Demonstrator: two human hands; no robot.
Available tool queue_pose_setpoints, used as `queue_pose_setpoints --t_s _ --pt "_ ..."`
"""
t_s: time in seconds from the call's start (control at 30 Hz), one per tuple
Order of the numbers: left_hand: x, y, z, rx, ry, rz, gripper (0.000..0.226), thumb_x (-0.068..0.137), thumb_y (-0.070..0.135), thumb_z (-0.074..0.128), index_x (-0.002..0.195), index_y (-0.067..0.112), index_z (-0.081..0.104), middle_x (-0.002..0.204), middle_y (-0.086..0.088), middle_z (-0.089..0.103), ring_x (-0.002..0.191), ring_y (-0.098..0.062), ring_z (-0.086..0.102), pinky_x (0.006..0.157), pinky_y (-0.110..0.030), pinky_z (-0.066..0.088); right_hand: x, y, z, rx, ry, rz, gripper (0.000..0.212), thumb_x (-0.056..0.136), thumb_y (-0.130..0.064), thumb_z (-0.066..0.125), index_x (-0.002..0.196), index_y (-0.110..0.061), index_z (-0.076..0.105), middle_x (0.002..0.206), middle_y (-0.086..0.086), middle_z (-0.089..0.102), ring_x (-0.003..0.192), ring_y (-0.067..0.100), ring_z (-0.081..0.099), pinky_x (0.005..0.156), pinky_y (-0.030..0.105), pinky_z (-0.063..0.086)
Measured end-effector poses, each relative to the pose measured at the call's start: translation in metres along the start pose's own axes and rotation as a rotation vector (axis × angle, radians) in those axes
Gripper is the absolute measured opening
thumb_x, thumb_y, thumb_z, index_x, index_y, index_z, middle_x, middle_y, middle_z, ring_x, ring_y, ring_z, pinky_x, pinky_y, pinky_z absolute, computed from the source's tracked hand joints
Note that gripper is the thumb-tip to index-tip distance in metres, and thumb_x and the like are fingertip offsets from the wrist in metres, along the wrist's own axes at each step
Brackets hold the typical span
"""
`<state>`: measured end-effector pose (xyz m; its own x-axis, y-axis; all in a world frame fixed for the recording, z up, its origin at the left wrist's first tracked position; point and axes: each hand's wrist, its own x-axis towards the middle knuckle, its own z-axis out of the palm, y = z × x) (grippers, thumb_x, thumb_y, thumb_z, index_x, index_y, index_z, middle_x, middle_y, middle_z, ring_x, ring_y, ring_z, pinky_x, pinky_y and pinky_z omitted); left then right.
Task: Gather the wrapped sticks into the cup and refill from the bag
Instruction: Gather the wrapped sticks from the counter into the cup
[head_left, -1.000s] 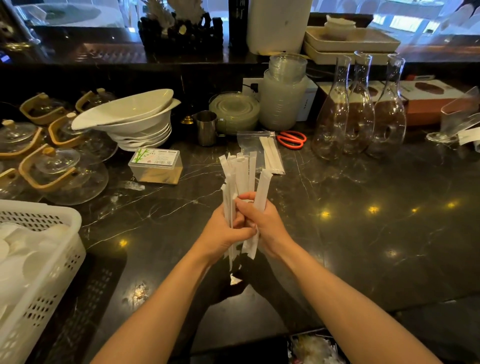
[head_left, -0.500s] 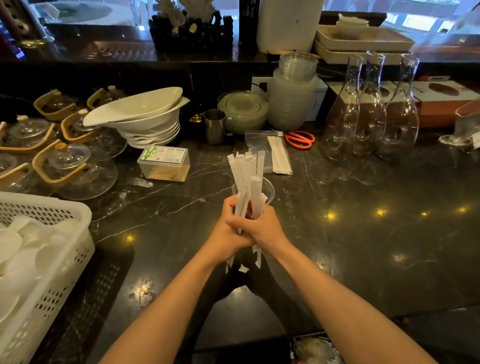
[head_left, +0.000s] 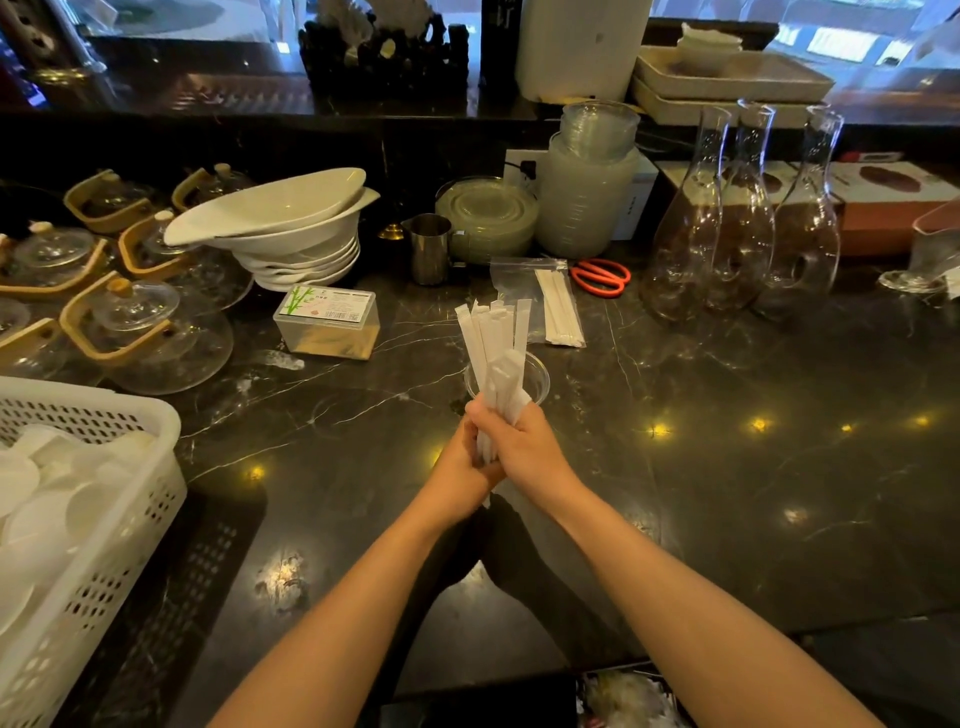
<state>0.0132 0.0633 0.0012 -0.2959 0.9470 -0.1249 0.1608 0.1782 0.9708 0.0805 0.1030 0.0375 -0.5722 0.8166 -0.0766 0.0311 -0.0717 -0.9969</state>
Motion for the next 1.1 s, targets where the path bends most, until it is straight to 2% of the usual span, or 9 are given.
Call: queue_pose_setpoints --t_s 0.1,0.23,0.33,0.47,0.6,0.73,0.83,0.97,1.1 --pt "0.000 0.000 -0.003 -0.018 -0.013 0.013 0.041 0.085 -0.003 0.048 0.125 -0.004 0.039 0.115 -0.010 0.050 0.112 -0.020 0.049 0.079 -0.014 0.047 0.002 -0.002 -0.005 -0.041 -0.047 -0.066 0.010 0.083 -0.007 0.059 0.076 -0.013 0.054 0.065 0.003 0.053 0.056 -0.001 0.055 0.058 0.008 0.047" --pt "0.000 0.000 -0.005 -0.042 -0.005 -0.003 0.032 0.082 0.000 0.055 0.113 0.009 0.050 0.098 0.005 0.056 0.102 -0.021 0.056 0.077 -0.021 0.047 0.004 -0.004 -0.008 0.025 -0.061 -0.107 0.019 0.068 -0.017 0.073 0.074 -0.018 0.054 0.064 -0.002 0.056 0.055 -0.001 0.058 0.060 0.015 0.050" --pt "0.001 -0.007 -0.004 0.002 -0.048 -0.002 0.020 0.080 0.007 0.060 0.096 0.018 0.054 0.085 0.003 0.058 0.087 -0.019 0.058 0.074 -0.026 0.051 0.006 -0.005 -0.007 0.093 -0.076 -0.136 0.027 0.056 -0.039 0.066 0.074 -0.022 0.056 0.059 -0.007 0.058 0.055 0.003 0.058 0.060 0.019 0.051" --pt "0.000 -0.012 -0.005 0.030 -0.023 0.003 0.012 0.078 0.011 0.063 0.089 0.012 0.058 0.080 -0.006 0.060 0.084 -0.029 0.060 0.076 -0.041 0.051 0.008 -0.008 -0.005 0.182 -0.100 -0.131 0.031 0.063 -0.046 0.055 0.071 -0.015 0.058 0.052 -0.007 0.060 0.054 0.005 0.056 0.058 0.018 0.048" --pt "0.001 -0.012 -0.002 0.049 -0.032 0.032 0.023 0.078 0.011 0.064 0.099 0.014 0.057 0.088 -0.004 0.063 0.089 -0.022 0.062 0.077 -0.032 0.052 0.007 -0.005 -0.001 0.134 -0.073 -0.039 0.042 0.079 -0.045 0.038 0.061 -0.015 0.062 0.046 -0.008 0.057 0.049 0.004 0.053 0.055 0.017 0.047" --pt "0.000 -0.014 0.001 0.010 -0.019 0.035 0.029 0.079 0.003 0.061 0.099 0.022 0.052 0.088 0.009 0.057 0.087 -0.003 0.057 0.073 -0.011 0.049 0.006 0.001 0.000 0.123 -0.071 -0.030 0.036 0.091 -0.022 0.037 0.065 -0.014 0.060 0.046 -0.007 0.057 0.047 0.003 0.052 0.053 0.019 0.045" --pt "-0.001 -0.016 0.002 0.021 -0.010 0.046 0.023 0.080 0.003 0.058 0.097 0.018 0.053 0.085 0.010 0.057 0.085 -0.001 0.056 0.068 -0.005 0.047 0.006 0.004 -0.002 0.126 -0.082 -0.038 0.033 0.092 -0.010 0.036 0.069 -0.014 0.058 0.051 -0.006 0.056 0.049 0.003 0.053 0.053 0.015 0.045" --pt "-0.002 -0.015 0.004 0.043 0.005 0.083 0.021 0.085 0.006 0.050 0.102 0.018 0.051 0.088 0.014 0.053 0.088 0.003 0.052 0.070 -0.003 0.045 0.006 0.008 -0.003 0.208 -0.122 -0.006 0.031 0.088 -0.028 0.038 0.072 -0.014 0.060 0.054 -0.006 0.059 0.052 0.005 0.055 0.052 0.018 0.045" --pt "-0.001 -0.016 0.002 0.026 -0.017 0.032 0.018 0.085 0.000 0.048 0.092 0.016 0.052 0.084 0.007 0.053 0.089 -0.016 0.055 0.068 -0.009 0.047 0.007 0.009 -0.009 0.218 -0.212 -0.019 0.027 0.069 -0.039 0.054 0.089 -0.020 0.058 0.072 -0.004 0.060 0.066 0.004 0.058 0.061 0.017 0.048"
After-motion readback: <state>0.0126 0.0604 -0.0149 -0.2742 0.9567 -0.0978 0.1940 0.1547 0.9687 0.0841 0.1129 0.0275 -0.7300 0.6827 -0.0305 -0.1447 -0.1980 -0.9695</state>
